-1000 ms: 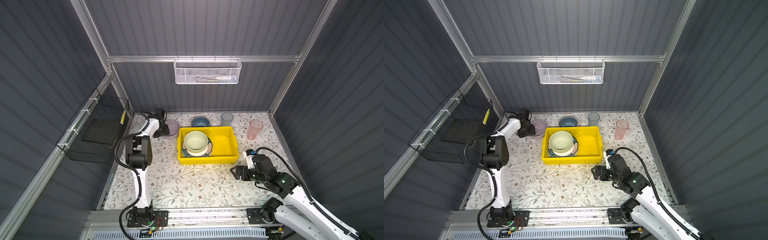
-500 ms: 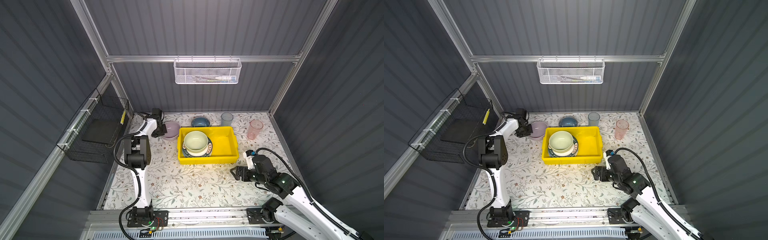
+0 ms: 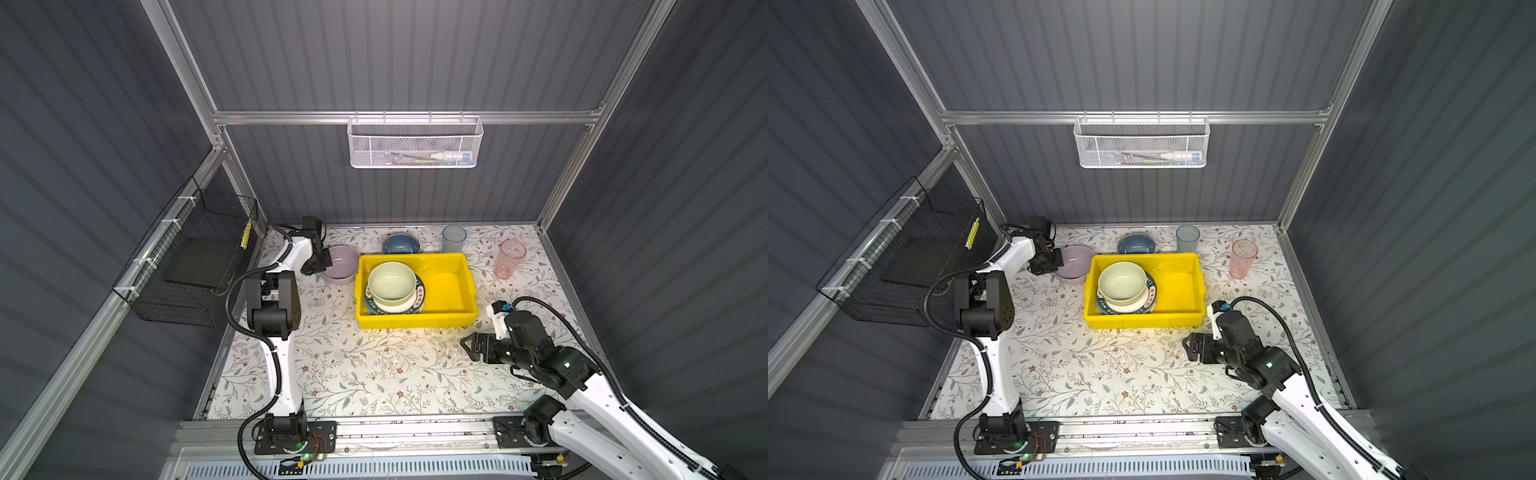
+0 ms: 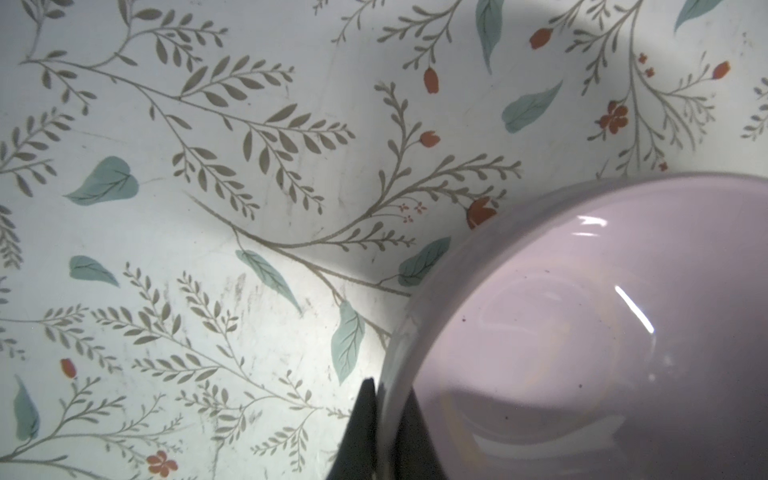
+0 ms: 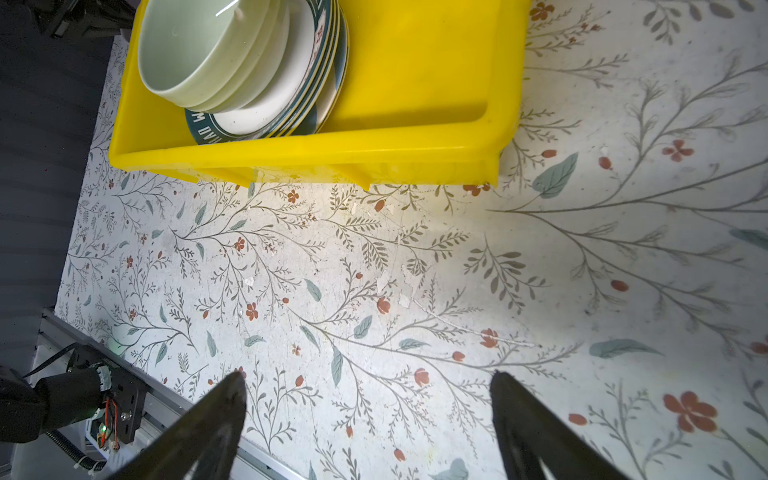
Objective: Place the mixed dishes into the plastic bin
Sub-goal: 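Pinch the lilac bowl rim with the left gripper and lift it, then carry the lilac bowl over the yellow bin with the left gripper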
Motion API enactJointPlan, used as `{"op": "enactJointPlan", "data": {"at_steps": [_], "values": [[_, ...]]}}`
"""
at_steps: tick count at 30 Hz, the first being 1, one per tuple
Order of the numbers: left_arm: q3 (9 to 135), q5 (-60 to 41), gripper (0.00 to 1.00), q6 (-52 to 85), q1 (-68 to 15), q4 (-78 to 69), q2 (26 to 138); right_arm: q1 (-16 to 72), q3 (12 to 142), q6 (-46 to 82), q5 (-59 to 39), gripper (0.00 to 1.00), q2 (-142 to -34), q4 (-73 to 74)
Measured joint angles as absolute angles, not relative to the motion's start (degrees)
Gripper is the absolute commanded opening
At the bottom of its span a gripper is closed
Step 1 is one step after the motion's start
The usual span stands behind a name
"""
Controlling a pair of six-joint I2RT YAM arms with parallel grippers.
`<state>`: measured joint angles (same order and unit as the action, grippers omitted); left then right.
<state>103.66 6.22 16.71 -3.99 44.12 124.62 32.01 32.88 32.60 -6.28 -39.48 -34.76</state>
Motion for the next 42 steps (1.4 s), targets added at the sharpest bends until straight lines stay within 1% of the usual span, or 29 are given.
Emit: {"op": "enactJointPlan", "data": {"at_steps": [19, 28, 33, 42], "values": [[103.83, 14.44, 0.0, 10.63, -4.19, 50.0, 120.46, 32.01, 32.51, 33.01, -8.16, 0.93, -41.85, -33.06], [105.82, 15.55, 0.0, 8.84, -4.19, 51.79, 115.83, 32.01, 32.51, 33.12, -8.82, 0.93, -42.41, -32.12], [107.87, 14.48, 0.0, 7.99, -4.19, 53.54, 113.82, 32.01, 32.51, 33.28, -8.93, 0.93, -42.87, -31.57], [112.88, 5.37, 0.0, 6.98, -4.19, 59.07, 112.27, 32.01, 32.51, 33.45, -9.39, 0.94, -44.47, -30.39]]}}
